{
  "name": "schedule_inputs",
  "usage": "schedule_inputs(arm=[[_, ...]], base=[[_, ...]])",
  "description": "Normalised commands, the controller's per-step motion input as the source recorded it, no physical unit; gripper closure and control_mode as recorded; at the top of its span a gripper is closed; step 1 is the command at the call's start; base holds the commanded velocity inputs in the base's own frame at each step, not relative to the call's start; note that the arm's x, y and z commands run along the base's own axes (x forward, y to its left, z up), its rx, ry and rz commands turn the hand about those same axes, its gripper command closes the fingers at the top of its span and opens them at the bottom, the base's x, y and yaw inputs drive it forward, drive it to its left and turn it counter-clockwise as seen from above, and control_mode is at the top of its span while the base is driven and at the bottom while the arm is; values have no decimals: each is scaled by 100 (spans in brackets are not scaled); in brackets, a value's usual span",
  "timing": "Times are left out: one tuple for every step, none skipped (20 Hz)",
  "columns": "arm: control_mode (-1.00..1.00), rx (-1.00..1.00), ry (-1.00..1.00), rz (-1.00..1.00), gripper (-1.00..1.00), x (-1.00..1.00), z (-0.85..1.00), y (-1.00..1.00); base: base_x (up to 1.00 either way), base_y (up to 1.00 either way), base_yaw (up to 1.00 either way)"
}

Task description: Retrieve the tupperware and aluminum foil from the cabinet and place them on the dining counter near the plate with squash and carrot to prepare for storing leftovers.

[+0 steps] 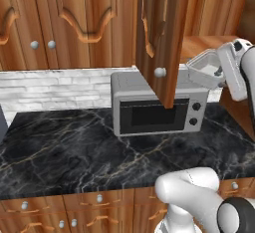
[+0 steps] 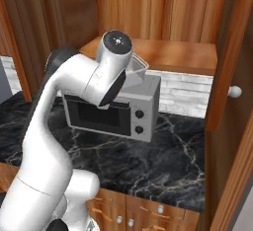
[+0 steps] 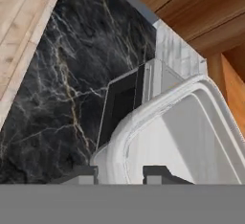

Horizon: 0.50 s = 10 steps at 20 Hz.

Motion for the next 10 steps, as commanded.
schedule_inputs(arm=[[-100,-21,23,0,100,-100,-56,53],[-100,-21,21,1,100,-100,-64,55],[-100,-21,19,1,100,-100,-69,59],[-100,-19,17,0,100,-100,-69,52],[-100,-16,11,0,100,-100,-62,39],[-100,-12,5,0,100,-96,-55,24],[-100,-7,0,0,100,-100,-46,9],[-100,-5,0,0,100,-100,-44,2],[-100,-4,0,0,100,-100,-39,1],[-100,-3,0,0,100,-100,-37,2]], base=[[0,0,0],[0,0,0],[0,0,0],[0,0,0],[0,0,0],[0,0,0],[0,0,0],[0,0,0],[0,0,0],[0,0,0]])
